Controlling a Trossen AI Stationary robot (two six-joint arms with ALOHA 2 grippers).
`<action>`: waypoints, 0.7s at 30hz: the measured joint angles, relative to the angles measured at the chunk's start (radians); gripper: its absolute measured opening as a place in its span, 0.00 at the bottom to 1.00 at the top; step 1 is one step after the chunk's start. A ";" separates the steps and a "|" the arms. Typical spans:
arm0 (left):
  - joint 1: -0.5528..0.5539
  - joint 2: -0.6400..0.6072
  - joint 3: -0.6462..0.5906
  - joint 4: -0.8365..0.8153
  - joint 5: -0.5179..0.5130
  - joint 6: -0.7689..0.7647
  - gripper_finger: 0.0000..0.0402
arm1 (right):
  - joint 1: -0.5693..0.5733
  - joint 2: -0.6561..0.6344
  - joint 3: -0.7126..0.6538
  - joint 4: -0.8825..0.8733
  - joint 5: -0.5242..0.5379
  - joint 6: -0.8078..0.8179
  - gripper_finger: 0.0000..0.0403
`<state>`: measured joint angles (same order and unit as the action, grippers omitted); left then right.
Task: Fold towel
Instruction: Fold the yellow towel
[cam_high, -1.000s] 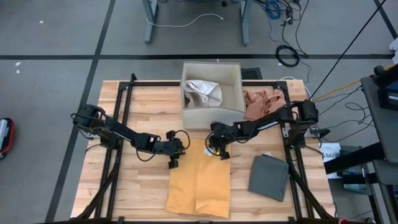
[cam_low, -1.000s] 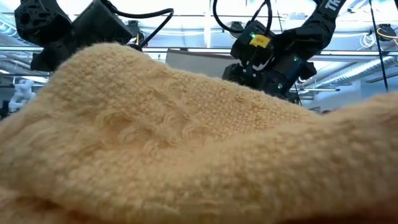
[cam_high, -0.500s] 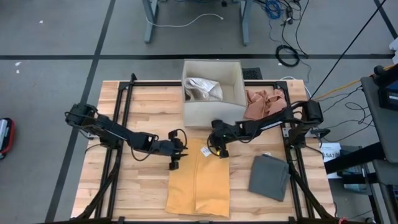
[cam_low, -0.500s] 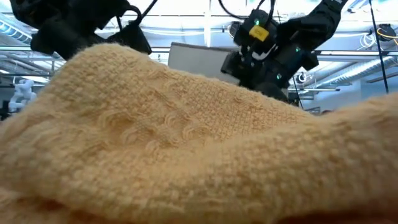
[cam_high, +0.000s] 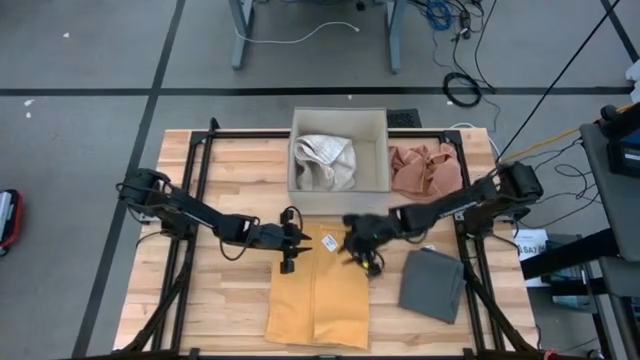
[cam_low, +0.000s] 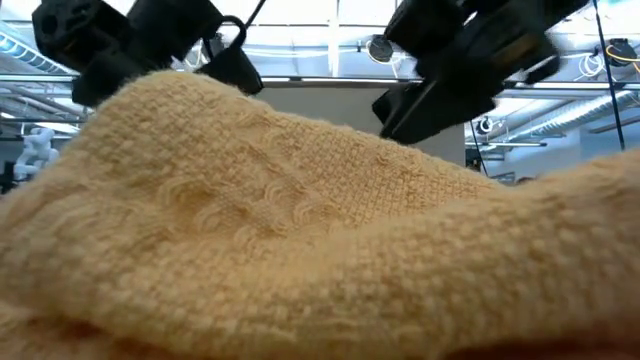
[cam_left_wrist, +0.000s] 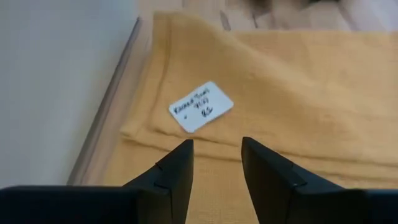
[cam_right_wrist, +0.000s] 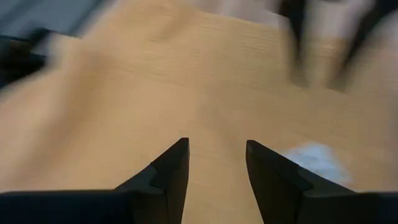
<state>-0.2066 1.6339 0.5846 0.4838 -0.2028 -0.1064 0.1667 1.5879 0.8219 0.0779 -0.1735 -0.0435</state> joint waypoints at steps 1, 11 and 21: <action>0.001 0.017 0.000 0.020 0.006 0.006 0.35 | 0.032 0.001 0.000 0.011 -0.013 0.025 0.36; 0.038 0.124 0.001 0.243 0.095 0.040 0.35 | 0.361 0.007 0.000 0.164 0.127 0.162 0.36; 0.059 0.236 0.074 0.273 0.173 0.051 0.35 | 0.548 0.157 0.002 0.388 0.255 0.269 0.36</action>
<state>-0.1478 1.8702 0.6582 0.7566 -0.0299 -0.0555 0.7143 1.7452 0.8241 0.4663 0.0818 0.2250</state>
